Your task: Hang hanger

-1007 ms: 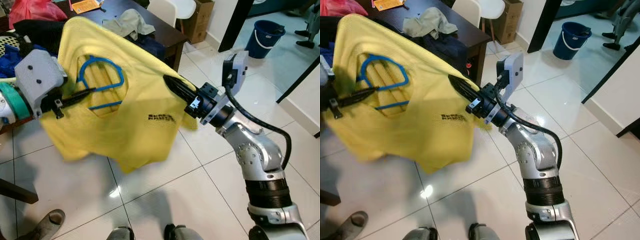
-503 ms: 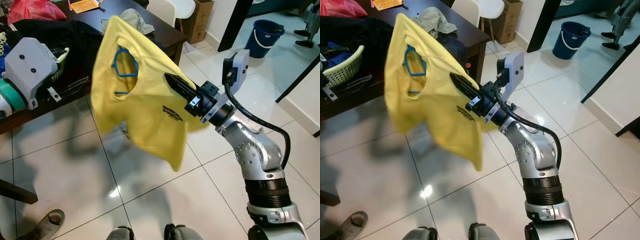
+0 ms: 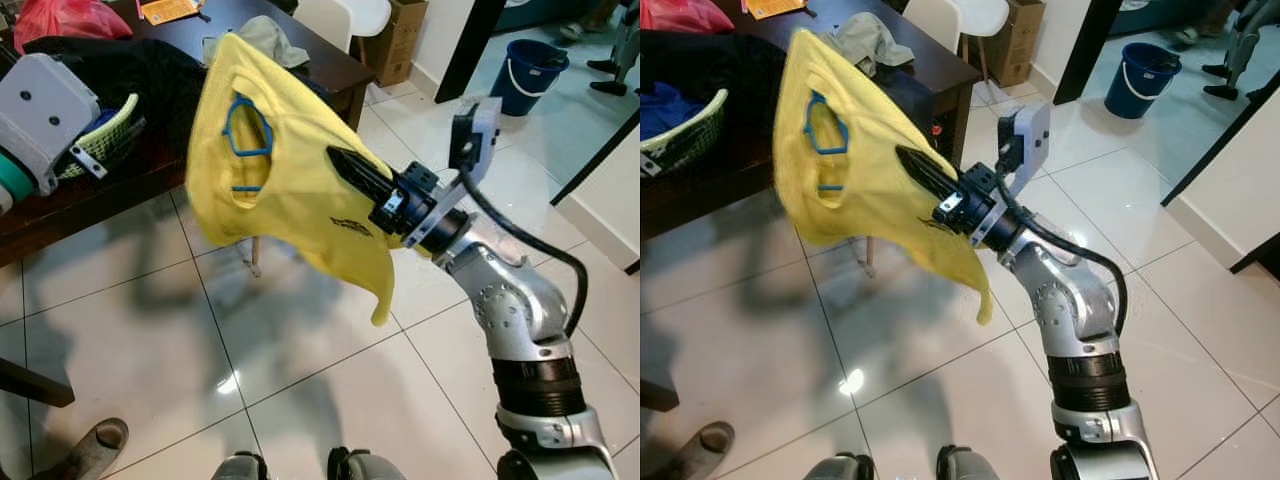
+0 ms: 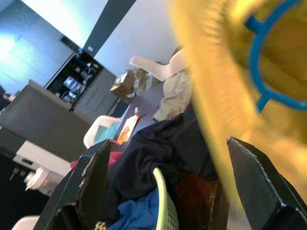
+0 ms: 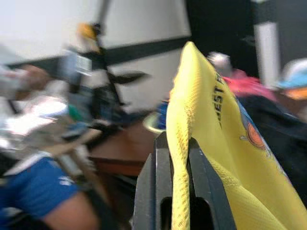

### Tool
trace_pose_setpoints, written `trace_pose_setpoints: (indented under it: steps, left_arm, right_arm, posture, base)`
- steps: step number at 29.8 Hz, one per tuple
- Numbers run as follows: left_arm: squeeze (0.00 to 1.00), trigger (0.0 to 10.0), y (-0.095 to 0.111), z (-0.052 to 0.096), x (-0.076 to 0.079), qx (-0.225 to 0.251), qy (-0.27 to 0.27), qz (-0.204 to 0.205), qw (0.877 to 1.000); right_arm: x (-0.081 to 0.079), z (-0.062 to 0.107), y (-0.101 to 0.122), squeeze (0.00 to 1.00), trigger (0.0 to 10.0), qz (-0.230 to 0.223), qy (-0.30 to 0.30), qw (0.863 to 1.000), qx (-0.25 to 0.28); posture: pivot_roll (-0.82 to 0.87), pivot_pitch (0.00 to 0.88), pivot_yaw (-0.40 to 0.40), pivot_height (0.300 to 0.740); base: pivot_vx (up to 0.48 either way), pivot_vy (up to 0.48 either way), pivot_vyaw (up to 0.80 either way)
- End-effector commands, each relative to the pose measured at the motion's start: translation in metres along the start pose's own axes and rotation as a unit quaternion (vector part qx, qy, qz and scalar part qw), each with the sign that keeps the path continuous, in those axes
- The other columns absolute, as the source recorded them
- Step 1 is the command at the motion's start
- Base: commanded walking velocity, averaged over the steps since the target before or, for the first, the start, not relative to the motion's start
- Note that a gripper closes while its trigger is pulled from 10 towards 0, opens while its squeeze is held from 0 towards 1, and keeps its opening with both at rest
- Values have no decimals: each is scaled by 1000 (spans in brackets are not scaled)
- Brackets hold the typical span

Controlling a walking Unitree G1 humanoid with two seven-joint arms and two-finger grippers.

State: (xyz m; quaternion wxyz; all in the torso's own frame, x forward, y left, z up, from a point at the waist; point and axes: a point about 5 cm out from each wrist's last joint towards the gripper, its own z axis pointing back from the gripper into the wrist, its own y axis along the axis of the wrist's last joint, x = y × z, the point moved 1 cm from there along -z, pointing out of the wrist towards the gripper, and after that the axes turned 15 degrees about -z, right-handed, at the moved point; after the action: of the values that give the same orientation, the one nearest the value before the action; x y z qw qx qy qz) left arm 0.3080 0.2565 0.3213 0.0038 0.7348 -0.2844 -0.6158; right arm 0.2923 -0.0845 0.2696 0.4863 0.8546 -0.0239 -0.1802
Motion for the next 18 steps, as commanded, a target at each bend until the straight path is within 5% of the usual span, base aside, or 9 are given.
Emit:
trace_pose_setpoints:
  steps: [1, 9, 10, 11, 12, 15, 17, 18]
  left_arm:
    - [0, 10000, 1, -1, 4, 7, -13, -2, 1000]
    - [0, 10000, 11, -3, 1, 40, -22, -13, 999]
    - [0, 7922, 15, -6, 1, 50, -16, -18, 998]
    - [0, 7922, 20, -9, 1, 60, -10, -21, 998]
    - [0, 5490, 24, -11, -1, 67, -4, -29, 997]
    - [0, 5490, 26, -12, -2, 71, 1, -34, 997]
    - [0, 1647, 24, -12, -5, 66, 4, -45, 997]
    - [0, 1647, 22, -11, -6, 61, 4, -49, 997]
  right_arm:
    - [-9, 1, 2, 0, 10000, -5, 33, 999, 5]
    - [-14, -3, -10, 0, 10000, 6, 53, 998, -29]
    - [-13, -5, -12, 0, 10000, 10, 51, 998, -32]
    - [-11, -6, -14, 0, 10000, 14, 46, 998, -36]
    - [-10, -7, -15, 0, 10000, 16, 43, 998, -38]
    - [-9, -7, -15, 0, 10000, 16, 41, 998, -39]
    - [-10, -7, -14, 0, 10000, 14, 41, 998, -36]
    - [-10, -6, -13, 0, 10000, 12, 42, 998, -35]
  posture:
    - [104, 88, 14, 740]
    - [111, 85, 11, 740]
    - [110, 84, 14, 740]
    - [110, 83, 15, 740]
    - [112, 82, 15, 740]
    - [112, 82, 15, 740]
    - [115, 79, 18, 740]
    - [115, 79, 18, 740]
  base:
    - [0, 0, 0]
    - [0, 0, 0]
    - [0, 0, 0]
    - [0, 0, 0]
    - [0, 0, 0]
    - [0, 0, 0]
    - [0, 0, 0]
    - [0, 0, 0]
